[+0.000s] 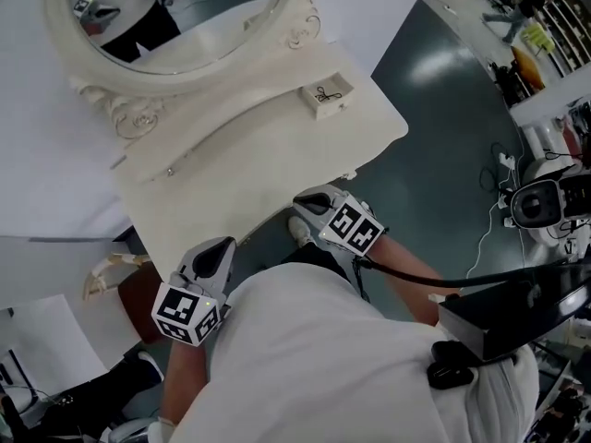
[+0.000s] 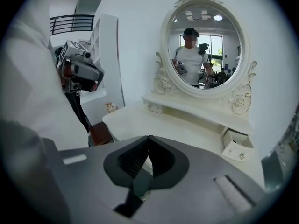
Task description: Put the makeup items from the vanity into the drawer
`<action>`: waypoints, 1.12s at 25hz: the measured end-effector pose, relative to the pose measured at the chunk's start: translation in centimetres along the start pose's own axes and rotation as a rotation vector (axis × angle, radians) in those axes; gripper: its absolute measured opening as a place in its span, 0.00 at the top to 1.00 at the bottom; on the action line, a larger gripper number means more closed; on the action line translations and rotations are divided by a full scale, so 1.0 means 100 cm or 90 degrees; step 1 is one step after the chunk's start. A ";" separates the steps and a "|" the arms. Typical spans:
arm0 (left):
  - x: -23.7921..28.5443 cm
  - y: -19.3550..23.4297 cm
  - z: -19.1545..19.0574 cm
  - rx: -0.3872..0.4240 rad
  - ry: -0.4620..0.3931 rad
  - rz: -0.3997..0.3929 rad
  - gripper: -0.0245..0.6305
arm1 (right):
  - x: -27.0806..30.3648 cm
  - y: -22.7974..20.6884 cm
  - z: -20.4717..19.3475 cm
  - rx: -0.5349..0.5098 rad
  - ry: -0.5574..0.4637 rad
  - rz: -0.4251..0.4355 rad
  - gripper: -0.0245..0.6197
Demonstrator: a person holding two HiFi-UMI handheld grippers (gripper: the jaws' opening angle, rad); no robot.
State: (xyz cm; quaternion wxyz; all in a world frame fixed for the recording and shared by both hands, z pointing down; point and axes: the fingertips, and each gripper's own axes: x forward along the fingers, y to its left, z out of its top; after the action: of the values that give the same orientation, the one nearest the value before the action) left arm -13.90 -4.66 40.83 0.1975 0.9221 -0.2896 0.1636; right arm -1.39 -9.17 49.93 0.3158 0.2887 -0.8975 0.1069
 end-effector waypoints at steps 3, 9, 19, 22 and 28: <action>-0.015 -0.009 -0.014 0.002 0.003 -0.007 0.96 | -0.004 0.034 0.005 -0.004 -0.015 0.007 0.96; -0.044 -0.026 -0.042 0.007 0.013 -0.021 0.96 | -0.011 0.092 0.009 -0.006 -0.032 0.015 0.96; -0.067 -0.039 -0.056 0.025 0.009 -0.044 0.96 | -0.015 0.134 0.009 0.000 -0.042 -0.005 0.96; -0.073 -0.040 -0.060 0.023 0.007 -0.046 0.96 | -0.015 0.141 0.010 -0.002 -0.041 -0.008 0.96; -0.082 -0.039 -0.068 0.013 0.002 -0.041 0.96 | -0.011 0.152 0.014 -0.011 -0.041 -0.001 0.96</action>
State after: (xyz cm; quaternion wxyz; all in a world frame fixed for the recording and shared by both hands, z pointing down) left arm -19.20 5.28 42.28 0.1934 0.9327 -0.2578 0.1617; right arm -10.35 3.11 47.99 0.2894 0.2900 -0.9078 0.0892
